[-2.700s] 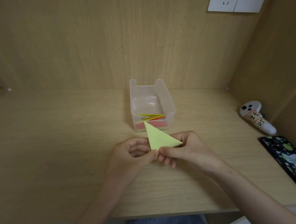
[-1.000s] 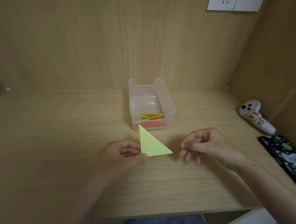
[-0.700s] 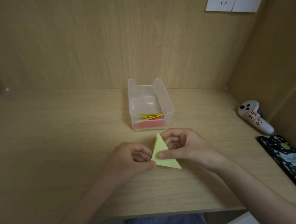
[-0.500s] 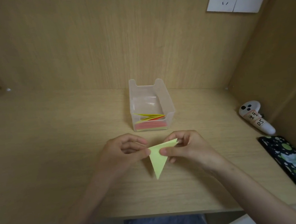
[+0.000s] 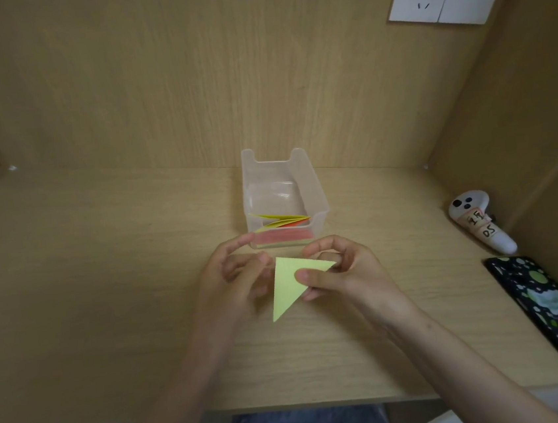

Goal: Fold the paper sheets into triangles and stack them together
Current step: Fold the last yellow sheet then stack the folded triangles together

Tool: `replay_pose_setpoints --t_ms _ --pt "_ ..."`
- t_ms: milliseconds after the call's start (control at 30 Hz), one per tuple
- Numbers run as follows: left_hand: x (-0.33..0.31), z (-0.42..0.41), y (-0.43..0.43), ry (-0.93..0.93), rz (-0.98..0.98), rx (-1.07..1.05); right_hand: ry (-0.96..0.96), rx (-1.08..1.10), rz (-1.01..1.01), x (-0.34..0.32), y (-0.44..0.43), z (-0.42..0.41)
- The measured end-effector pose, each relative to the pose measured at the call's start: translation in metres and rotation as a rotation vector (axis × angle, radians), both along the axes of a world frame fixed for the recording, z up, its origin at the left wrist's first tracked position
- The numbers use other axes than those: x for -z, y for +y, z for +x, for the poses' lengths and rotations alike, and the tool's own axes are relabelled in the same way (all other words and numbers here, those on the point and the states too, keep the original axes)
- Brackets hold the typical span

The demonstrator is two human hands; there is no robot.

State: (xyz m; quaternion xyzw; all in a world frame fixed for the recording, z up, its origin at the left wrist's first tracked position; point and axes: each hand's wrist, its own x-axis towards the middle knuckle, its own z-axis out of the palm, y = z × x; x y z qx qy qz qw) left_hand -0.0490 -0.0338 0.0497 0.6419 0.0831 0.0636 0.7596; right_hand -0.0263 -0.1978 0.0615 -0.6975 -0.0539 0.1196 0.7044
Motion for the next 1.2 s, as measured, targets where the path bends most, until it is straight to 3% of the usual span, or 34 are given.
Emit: replay_pose_setpoints --t_ms 133,267,367,567,900,1200 --pt "0.002 -0.001 -0.003 0.002 0.182 0.064 -0.023 0.024 -0.016 -0.004 0.002 0.0" --pt "0.0 0.009 0.004 -0.075 0.274 0.036 -0.122 -0.047 -0.237 -0.018 0.0 0.011" --pt "-0.005 0.015 0.006 -0.148 0.273 0.078 -0.196 -0.092 -0.41 -0.033 0.001 0.024" --pt "0.018 0.022 0.009 -0.077 0.223 0.034 -0.277 0.113 -0.391 -0.074 -0.001 0.092" --pt "0.035 0.024 0.006 0.005 0.244 0.126 -0.11 -0.108 -1.196 -0.033 0.048 0.167" --pt "0.043 0.025 0.006 0.015 0.222 0.123 -0.084 -0.283 -1.507 -0.021 0.062 0.161"
